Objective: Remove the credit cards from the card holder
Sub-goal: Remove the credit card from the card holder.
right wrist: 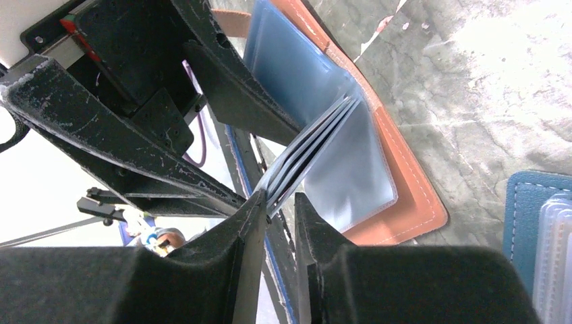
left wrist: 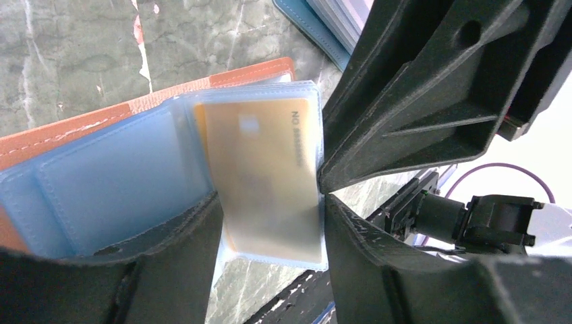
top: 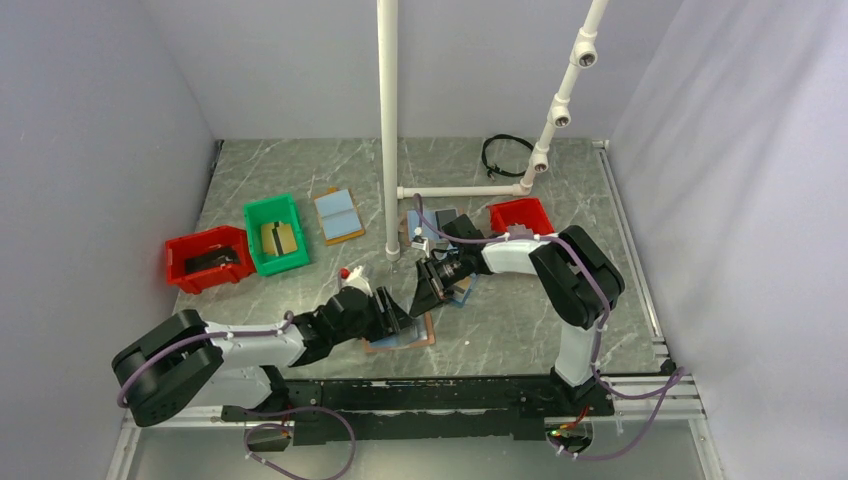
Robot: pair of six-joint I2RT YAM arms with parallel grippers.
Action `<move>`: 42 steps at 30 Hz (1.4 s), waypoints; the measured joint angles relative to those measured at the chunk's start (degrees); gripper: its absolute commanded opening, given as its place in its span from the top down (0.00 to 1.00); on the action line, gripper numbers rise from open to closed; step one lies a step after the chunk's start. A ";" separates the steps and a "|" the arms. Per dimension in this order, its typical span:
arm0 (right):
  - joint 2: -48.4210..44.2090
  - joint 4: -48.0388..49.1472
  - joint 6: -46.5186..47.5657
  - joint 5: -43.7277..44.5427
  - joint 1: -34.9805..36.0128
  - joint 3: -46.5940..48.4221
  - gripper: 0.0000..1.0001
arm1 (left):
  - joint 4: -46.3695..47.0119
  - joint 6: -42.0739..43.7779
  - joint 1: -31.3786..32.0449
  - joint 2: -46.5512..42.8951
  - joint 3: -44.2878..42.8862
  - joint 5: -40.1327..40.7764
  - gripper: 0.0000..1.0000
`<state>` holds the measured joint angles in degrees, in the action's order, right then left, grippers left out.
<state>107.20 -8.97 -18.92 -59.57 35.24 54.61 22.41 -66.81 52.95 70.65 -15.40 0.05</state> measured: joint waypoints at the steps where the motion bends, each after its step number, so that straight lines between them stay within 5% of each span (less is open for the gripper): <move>1: 0.11 -0.02 0.04 0.00 0.00 0.09 0.75 | 0.39 -0.04 -0.09 -0.17 0.26 -0.04 0.45; 35: 1.01 -2.51 2.91 3.02 0.09 0.90 0.67 | 9.90 0.15 -4.24 -0.31 5.55 -6.93 0.45; 42: 1.51 -2.80 3.63 4.55 0.15 0.94 0.67 | 11.41 0.17 -4.57 -0.35 5.99 -8.13 0.27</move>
<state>108.71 -11.77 -15.29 -55.02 35.40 55.55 33.82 -66.63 48.38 70.30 -9.41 -8.08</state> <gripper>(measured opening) 0.328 0.695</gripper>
